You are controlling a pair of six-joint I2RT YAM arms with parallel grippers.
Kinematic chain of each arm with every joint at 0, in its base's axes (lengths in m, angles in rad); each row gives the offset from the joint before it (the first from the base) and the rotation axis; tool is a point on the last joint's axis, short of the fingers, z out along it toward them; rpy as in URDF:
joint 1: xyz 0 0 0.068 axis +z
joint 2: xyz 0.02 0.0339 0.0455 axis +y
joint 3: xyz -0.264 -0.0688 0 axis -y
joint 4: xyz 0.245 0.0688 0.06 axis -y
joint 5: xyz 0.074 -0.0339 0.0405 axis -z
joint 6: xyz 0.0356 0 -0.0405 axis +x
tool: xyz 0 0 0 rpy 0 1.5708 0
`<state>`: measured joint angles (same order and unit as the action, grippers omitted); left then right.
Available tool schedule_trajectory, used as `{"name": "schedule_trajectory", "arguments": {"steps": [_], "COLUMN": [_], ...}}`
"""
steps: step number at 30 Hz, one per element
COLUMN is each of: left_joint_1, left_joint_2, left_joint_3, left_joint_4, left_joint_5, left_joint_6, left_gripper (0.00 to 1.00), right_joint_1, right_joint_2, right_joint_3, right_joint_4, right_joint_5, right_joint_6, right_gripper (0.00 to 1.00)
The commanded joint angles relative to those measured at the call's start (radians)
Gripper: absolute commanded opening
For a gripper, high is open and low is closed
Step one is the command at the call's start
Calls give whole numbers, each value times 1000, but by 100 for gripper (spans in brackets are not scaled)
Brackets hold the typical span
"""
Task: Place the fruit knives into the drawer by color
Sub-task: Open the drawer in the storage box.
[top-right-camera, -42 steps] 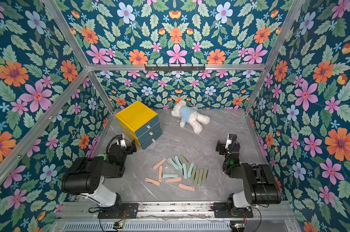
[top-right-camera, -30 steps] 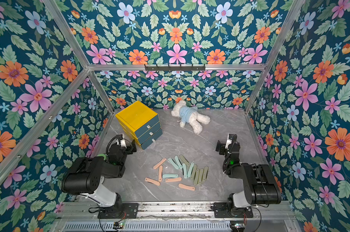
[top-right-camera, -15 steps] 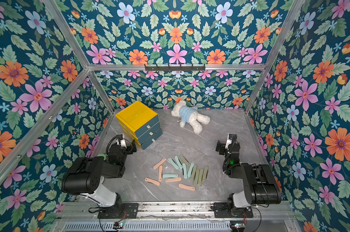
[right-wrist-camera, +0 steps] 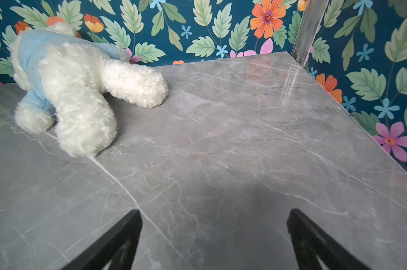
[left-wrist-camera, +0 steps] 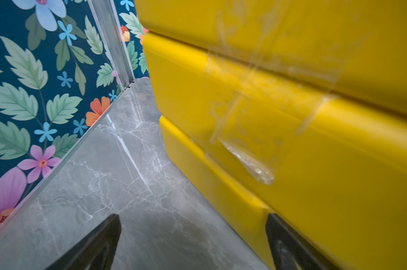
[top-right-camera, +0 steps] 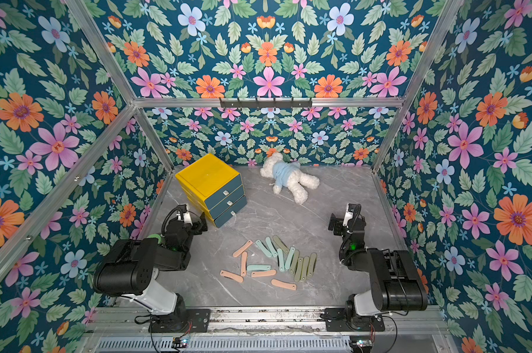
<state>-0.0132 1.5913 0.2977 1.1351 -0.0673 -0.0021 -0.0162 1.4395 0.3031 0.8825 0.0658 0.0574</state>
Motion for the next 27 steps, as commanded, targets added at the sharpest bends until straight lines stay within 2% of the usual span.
{"name": "schedule_trajectory", "arguments": {"steps": [1, 3, 6, 8, 11, 13, 15, 17, 18, 19, 20, 23, 25, 27], "left_joint_1": [-5, -18, -33, -33, -33, -33, -34, -31, -31, -30, -24, -18, -13, -7], "left_joint_2": [-70, -147, -226, -304, -410, -459, -492, -523, -548, -564, -572, -602, -640, -664], "left_joint_3": [5, 12, 12, 25, 41, 75, 112, 147, 180, 219, 240, 220, 198, 221], "left_joint_4": [-9, -93, -143, -206, -213, -237, -270, -362, -504, -658, -719, -643, -610, -611], "left_joint_5": [-85, -124, -186, -201, -159, -186, -246, -292, -335, -388, -393, -275, -220, -109], "left_joint_6": [-18, -21, -29, -88, -146, -226, -350, -492, -644, -786, -833, -795, -848, -808], "left_gripper": [99, 99, 99, 99, 99, 99, 99, 99, 99, 99, 99, 99, 99, 99], "right_joint_1": [12, 12, 12, 12, 13, 13, 12, 10, -7, -34, -46, -47, -47, -46], "right_joint_2": [-95, -185, -274, -320, -369, -404, -428, -470, -493, -503, -505, -518, -506, -465], "right_joint_3": [43, 82, 83, 89, 116, 128, 137, 155, 159, 142, 117, 59, 111, 162], "right_joint_4": [-125, -270, -325, -356, -421, -445, -468, -658, -712, -669, -616, -546, -639, -692], "right_joint_5": [15, 12, 41, 47, 47, 69, 116, 192, 169, 81, 35, 6, -95, -220], "right_joint_6": [-6, -6, 36, 79, 144, 214, 365, 607, 683, 679, 685, 758, 715, 690], "right_gripper": [99, 99, 99, 99, 99, 99, 99, 99, 99, 99, 99, 99, 99, 99]}}
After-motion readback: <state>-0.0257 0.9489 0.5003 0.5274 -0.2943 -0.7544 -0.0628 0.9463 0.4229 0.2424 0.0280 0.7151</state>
